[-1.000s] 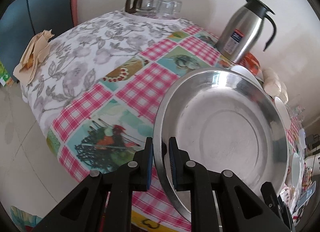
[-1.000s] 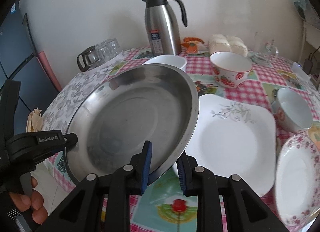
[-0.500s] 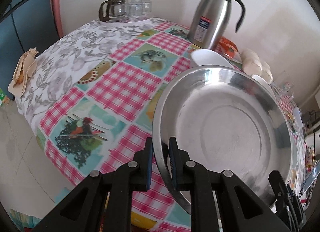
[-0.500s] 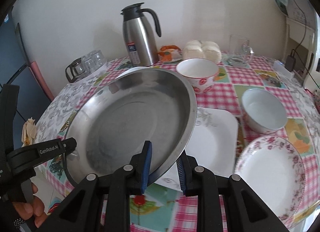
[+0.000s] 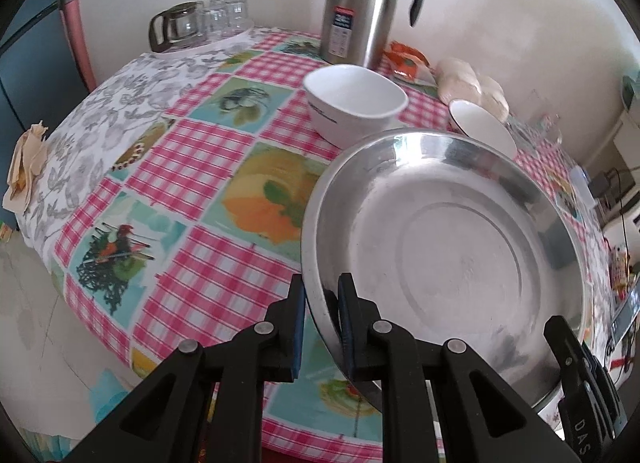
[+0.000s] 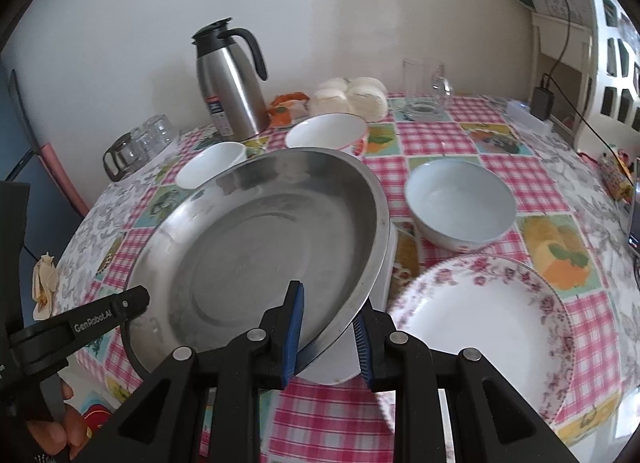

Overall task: Organize plates and bowls
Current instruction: 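Lift and tilt the steel basin by its rim with the left gripper, then lower the steel basin onto the table and open the left gripper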

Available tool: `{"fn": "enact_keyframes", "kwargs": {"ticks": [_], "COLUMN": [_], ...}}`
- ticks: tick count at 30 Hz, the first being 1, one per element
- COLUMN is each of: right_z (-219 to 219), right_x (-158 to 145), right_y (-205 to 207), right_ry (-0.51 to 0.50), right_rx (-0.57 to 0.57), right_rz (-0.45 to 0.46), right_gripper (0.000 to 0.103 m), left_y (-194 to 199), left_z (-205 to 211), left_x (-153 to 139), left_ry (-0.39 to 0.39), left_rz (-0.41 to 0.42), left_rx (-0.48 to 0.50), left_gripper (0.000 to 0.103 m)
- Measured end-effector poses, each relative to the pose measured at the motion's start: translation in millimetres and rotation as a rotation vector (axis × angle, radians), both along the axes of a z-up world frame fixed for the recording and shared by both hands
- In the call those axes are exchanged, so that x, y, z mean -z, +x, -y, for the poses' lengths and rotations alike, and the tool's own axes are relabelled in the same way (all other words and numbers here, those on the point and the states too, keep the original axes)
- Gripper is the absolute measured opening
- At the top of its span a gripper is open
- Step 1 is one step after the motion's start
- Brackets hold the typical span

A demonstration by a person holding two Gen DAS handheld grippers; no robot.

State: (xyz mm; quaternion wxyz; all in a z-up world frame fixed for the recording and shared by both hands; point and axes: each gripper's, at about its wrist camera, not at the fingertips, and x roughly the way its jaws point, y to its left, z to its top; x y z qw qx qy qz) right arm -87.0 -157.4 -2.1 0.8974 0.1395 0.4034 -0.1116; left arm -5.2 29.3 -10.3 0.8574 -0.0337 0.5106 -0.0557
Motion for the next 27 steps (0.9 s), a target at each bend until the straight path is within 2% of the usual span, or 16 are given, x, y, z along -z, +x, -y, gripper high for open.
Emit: {"fn": "enact_keyframes", "kwargs": {"ticks": [8,20,27], "right_z": [12.3,19.5,20.5], "right_x": [8.5,31.1,34.5], "right_y": [-1.7,5.9,8.0], "right_ry": [-0.006,-0.005,-0.013], "right_rx": [0.028,0.076,0.093], "right_rz": [-0.036,-0.151,-0.185], "right_gripper": [0.027,0.028,0.028], "left_y": [0.7,2.2,2.8], "left_z": [15.4,28.1,32.7], "left_x": [10.5,14.8,18.3], "left_ry": [0.024,0.062,0.075], "left_rz": [-0.04,-0.049,-0.062], "left_rx": [0.039,0.107,0.127], "left_gripper": [0.018,0.018,0.018]}}
